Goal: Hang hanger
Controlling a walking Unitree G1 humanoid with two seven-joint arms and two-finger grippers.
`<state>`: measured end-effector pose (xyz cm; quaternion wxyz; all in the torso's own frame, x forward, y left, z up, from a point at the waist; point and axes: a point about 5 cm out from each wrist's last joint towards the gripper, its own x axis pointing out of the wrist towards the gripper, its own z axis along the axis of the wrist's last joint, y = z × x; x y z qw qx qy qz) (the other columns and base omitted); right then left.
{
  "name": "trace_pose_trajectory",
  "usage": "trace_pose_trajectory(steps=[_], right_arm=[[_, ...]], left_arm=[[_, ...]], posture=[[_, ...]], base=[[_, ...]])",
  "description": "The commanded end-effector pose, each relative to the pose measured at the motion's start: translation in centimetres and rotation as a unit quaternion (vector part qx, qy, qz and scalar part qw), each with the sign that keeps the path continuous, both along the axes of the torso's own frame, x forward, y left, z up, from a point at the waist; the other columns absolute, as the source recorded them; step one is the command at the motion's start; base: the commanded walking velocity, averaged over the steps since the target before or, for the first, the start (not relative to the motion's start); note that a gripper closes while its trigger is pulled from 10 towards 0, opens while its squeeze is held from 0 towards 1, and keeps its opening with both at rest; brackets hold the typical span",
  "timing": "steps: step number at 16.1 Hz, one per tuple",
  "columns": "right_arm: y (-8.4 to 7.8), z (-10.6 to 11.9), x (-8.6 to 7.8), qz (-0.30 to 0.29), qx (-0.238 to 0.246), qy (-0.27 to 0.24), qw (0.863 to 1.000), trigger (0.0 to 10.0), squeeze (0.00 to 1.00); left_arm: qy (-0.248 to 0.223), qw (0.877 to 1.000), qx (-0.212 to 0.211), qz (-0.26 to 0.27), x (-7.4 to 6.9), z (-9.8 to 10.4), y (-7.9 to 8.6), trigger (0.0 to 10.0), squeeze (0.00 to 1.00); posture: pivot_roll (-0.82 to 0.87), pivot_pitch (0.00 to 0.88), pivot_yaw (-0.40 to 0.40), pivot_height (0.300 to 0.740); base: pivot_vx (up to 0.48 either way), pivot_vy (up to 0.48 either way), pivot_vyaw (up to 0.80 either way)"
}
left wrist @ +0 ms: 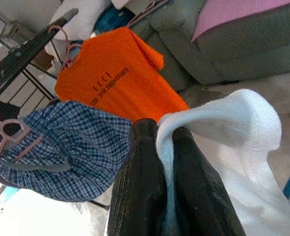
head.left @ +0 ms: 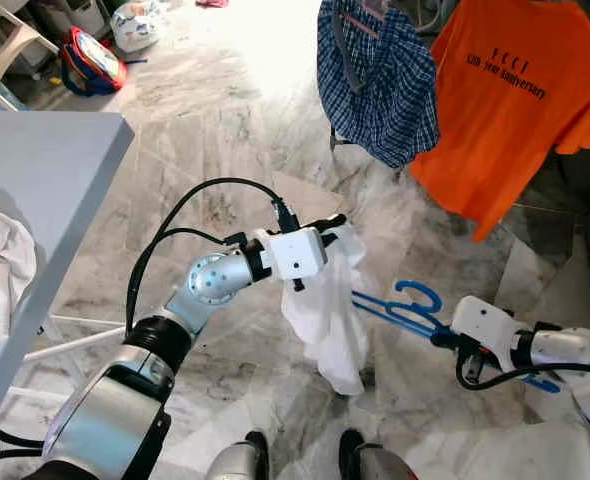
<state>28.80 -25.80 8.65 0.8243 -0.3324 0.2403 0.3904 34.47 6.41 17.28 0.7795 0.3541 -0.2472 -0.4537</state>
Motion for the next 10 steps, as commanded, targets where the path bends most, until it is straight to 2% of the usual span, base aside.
trace_pose_trajectory(steps=[1,3,5,7,8,9,10], right_arm=[[0.2,-0.9,-0.4,0.01,-0.002,0.024,1.0,10.0,0.0],[-0.2,-2.0,-0.3,-0.042,0.027,0.036,0.998,10.0,0.0],[-1.8,-3.3,-0.2,-0.159,0.044,0.016,0.986,10.0,0.0],[-2.7,-3.4,-0.1,-0.221,0.063,0.005,0.973,10.0,0.0],[-3.2,-3.4,0.0,-0.251,0.07,-0.002,0.965,10.0,0.0],[-4.7,-3.2,0.2,-0.336,0.09,-0.026,0.937,10.0,0.0],[-4.9,-3.1,0.2,-0.35,0.093,-0.03,0.932,10.0,0.0]], left_arm=[[-0.012,1.0,-0.013,-0.018,-0.4,0.4,-0.1,10.0,0.0],[-0.014,0.999,-0.029,-0.034,-0.9,0.8,-0.4,10.0,0.0],[-0.014,0.999,-0.036,-0.022,-0.8,0.9,0.3,10.0,0.0],[-0.011,0.999,-0.033,-0.013,-0.8,0.7,1.0,10.0,0.0],[-0.011,0.999,-0.035,-0.009,-0.7,0.7,1.3,10.0,0.0],[-0.006,0.999,-0.042,-0.005,-0.8,0.7,1.7,10.0,0.0],[-0.004,0.999,-0.044,-0.005,-0.9,0.7,1.7,10.0,0.0]], posture=[[0.02,0.256,0.096,0.74],[0.02,0.253,0.092,0.74],[0.03,0.25,0.09,0.74],[0.03,0.25,0.088,0.74],[0.03,0.25,0.089,0.74],[0.03,0.25,0.089,0.74],[0.03,0.25,0.089,0.74]], base=[[0.0,0.0,0.0],[0.0,0.0,0.0],[0.0,0.0,0.0],[0.0,0.0,0.0],[0.0,0.0,0.0],[0.0,0.0,0.0],[0.0,0.0,0.0]])
